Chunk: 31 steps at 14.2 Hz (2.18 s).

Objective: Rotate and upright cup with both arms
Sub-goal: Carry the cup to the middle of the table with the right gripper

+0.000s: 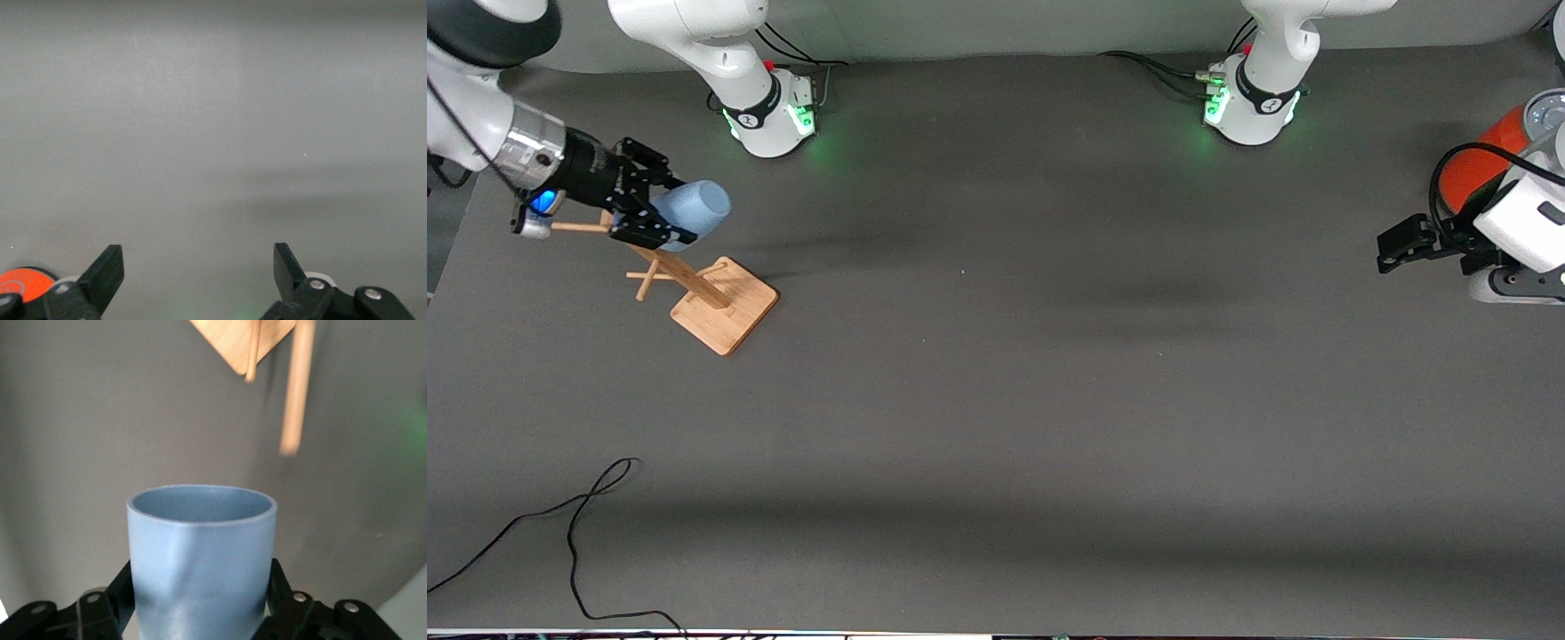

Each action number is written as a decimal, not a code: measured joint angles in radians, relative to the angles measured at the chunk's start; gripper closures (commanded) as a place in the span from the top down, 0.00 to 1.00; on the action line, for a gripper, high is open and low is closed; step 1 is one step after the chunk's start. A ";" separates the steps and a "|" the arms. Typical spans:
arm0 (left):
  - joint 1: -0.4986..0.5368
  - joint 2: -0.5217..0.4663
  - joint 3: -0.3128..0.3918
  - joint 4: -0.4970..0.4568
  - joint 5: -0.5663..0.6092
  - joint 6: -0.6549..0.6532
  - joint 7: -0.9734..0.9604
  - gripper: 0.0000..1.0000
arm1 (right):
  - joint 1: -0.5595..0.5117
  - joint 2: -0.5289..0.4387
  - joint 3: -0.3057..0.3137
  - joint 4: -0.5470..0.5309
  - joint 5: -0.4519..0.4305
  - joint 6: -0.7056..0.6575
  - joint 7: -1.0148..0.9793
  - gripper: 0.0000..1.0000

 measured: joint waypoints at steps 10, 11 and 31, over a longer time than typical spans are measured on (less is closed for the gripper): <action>0.000 0.001 0.000 -0.001 0.000 0.000 0.000 1.00 | 0.009 0.215 0.590 0.146 -0.088 0.363 0.569 0.63; 0.000 0.001 0.000 -0.001 0.000 0.000 0.000 1.00 | 0.010 0.270 0.632 0.167 -0.149 0.401 0.639 0.63; 0.000 0.007 0.001 -0.001 0.000 0.000 0.000 1.00 | 0.262 1.050 0.700 0.394 -1.057 0.516 1.324 1.00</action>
